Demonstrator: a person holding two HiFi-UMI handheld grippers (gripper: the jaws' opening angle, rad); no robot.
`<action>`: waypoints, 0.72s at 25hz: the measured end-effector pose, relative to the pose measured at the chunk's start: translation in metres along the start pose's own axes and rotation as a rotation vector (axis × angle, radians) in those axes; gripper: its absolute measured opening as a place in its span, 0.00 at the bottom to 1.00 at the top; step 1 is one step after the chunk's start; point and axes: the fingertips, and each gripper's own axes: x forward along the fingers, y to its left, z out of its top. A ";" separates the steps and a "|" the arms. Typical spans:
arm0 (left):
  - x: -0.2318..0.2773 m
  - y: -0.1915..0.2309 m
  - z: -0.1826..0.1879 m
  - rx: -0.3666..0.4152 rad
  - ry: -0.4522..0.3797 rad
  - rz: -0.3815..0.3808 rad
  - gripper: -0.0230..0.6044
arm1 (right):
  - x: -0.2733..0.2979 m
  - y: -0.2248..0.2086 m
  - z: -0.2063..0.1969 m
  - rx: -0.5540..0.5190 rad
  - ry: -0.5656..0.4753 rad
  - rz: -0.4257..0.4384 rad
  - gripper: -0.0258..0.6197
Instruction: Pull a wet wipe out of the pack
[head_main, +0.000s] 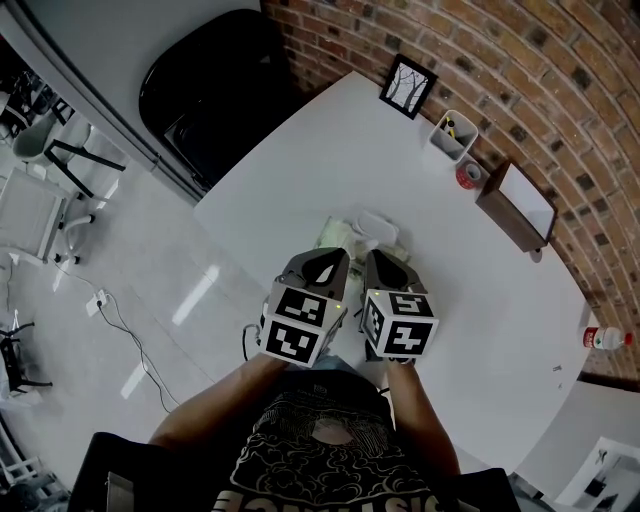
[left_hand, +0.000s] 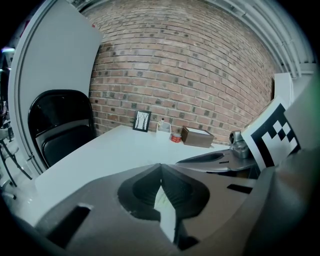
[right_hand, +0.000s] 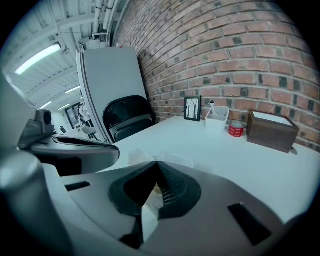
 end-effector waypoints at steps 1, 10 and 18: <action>-0.001 0.000 0.001 -0.001 -0.002 0.000 0.06 | -0.001 0.001 0.002 -0.003 -0.004 0.001 0.07; -0.013 -0.001 0.007 -0.011 -0.022 0.003 0.06 | -0.011 0.008 0.014 -0.039 -0.022 0.000 0.07; -0.024 -0.003 0.012 -0.003 -0.030 -0.028 0.05 | -0.023 0.011 0.024 -0.045 -0.046 -0.037 0.07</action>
